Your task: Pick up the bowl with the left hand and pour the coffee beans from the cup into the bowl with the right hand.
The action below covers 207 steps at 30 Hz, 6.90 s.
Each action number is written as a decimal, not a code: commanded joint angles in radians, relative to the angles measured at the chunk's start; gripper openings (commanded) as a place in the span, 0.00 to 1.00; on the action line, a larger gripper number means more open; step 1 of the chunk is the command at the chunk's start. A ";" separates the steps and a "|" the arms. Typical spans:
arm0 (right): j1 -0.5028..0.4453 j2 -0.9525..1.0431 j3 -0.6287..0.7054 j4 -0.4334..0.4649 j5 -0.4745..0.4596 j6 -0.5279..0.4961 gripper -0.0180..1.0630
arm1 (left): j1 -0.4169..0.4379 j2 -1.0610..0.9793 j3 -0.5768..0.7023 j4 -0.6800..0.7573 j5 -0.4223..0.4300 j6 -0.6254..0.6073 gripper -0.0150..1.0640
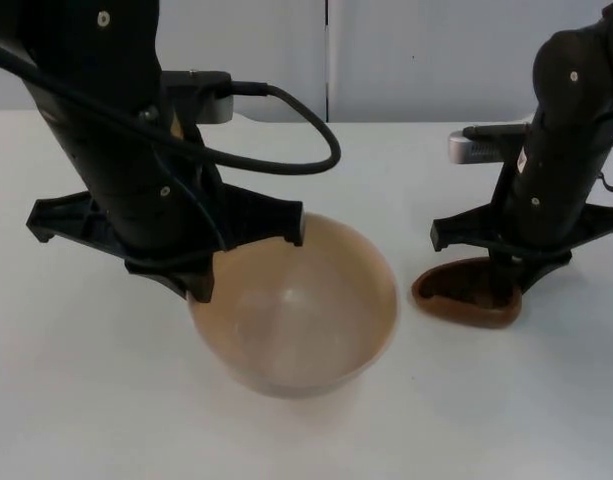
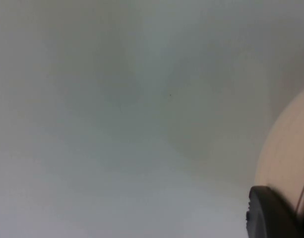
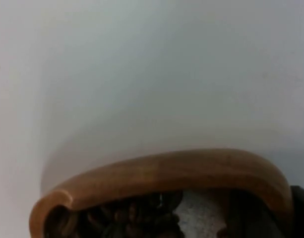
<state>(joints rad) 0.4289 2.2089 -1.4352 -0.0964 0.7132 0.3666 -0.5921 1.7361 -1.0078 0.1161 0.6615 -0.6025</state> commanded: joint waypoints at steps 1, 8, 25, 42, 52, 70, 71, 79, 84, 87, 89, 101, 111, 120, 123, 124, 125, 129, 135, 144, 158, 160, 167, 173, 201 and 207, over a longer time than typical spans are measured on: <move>0.002 0.001 -0.004 -0.006 0.003 -0.020 0.02 | -0.004 -0.011 0.005 0.005 -0.012 -0.008 0.01; 0.002 -0.060 -0.025 -0.006 0.048 -0.073 0.02 | -0.004 -0.011 0.005 0.005 -0.012 -0.008 0.01; 0.002 -0.144 -0.270 0.127 0.377 -0.381 0.02 | -0.004 -0.011 0.005 0.001 0.001 -0.008 0.01; 0.002 -0.200 -0.553 0.135 0.508 -0.494 0.02 | -0.004 -0.011 0.005 -0.001 -0.011 -0.008 0.01; 0.002 -0.342 -0.464 0.127 0.508 -0.514 0.02 | -0.004 -0.011 0.005 -0.001 -0.013 -0.008 0.01; 0.041 -0.426 -0.300 0.081 0.508 -0.541 0.02 | -0.004 -0.011 0.005 -0.001 -0.021 -0.008 0.01; 0.041 -0.426 -0.300 0.081 0.508 -0.541 0.02 | -0.004 -0.011 0.005 -0.001 -0.021 -0.008 0.01; 0.215 -0.380 -0.309 -0.080 0.508 -0.515 0.02 | -0.004 -0.011 0.005 -0.001 -0.023 -0.008 0.01; 0.307 -0.353 -0.331 -0.199 0.508 -0.490 0.02 | -0.004 -0.011 0.005 -0.004 -0.023 -0.008 0.01; 0.333 -0.349 -0.338 -0.231 0.508 -0.490 0.02 | -0.004 -0.011 0.005 -0.004 -0.023 -0.008 0.01; 0.363 -0.349 -0.338 -0.278 0.508 -0.490 0.02 | -0.004 -0.011 0.005 -0.004 -0.023 -0.008 0.01; 0.492 -0.349 -0.338 -0.540 0.508 -0.433 0.02 | -0.004 -0.011 0.005 -0.006 -0.023 -0.008 0.01; 0.559 -0.349 -0.338 -0.639 0.508 -0.392 0.02 | -0.004 -0.011 0.005 -0.010 -0.021 -0.008 0.01; 0.586 -0.349 -0.338 -0.740 0.508 -0.352 0.02 | -0.004 -0.011 0.005 -0.010 -0.021 -0.008 0.01; 0.597 -0.349 -0.338 -0.758 0.508 -0.352 0.02 | -0.004 -0.011 0.005 -0.010 -0.021 -0.008 0.01; 0.597 -0.349 -0.338 -0.758 0.508 -0.352 0.02 | -0.004 -0.011 0.005 -0.010 -0.021 -0.008 0.01; 0.604 -0.349 -0.338 -0.775 0.508 -0.352 0.02 | -0.004 -0.011 0.005 -0.010 -0.021 -0.008 0.01; 0.619 -0.349 -0.338 -0.817 0.508 -0.345 0.02 | -0.004 -0.011 0.005 -0.010 -0.021 -0.008 0.01; 0.631 -0.349 -0.338 -0.847 0.508 -0.345 0.02 | -0.004 -0.011 0.005 -0.012 -0.021 -0.008 0.01; 0.631 -0.349 -0.338 -0.869 0.508 -0.328 0.02 | -0.004 -0.011 0.005 -0.012 -0.023 -0.008 0.01; 0.662 -0.326 -0.335 -0.950 0.508 -0.322 0.02 | -0.004 -0.011 0.005 -0.023 -0.021 -0.008 0.01; 0.674 -0.326 -0.335 -0.960 0.508 -0.322 0.02 | -0.004 -0.011 0.005 -0.023 -0.021 -0.008 0.01; 0.698 -0.317 -0.335 -1.024 0.508 -0.322 0.02 | -0.004 -0.011 0.005 -0.025 -0.023 -0.008 0.01; 0.700 -0.311 -0.335 -1.027 0.508 -0.322 0.02 | -0.004 -0.011 0.005 -0.025 -0.021 -0.008 0.01; 0.734 -0.306 -0.335 -1.132 0.508 -0.367 0.02 | -0.004 -0.011 0.005 -0.037 -0.019 -0.008 0.01; 0.752 -0.294 -0.335 -1.162 0.508 -0.367 0.02 | -0.004 -0.011 0.005 -0.037 -0.019 -0.008 0.01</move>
<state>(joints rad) 1.1727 1.9125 -1.7681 -1.2268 1.2232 0.0000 -0.5921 1.7361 -1.0055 0.0939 0.6436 -0.6025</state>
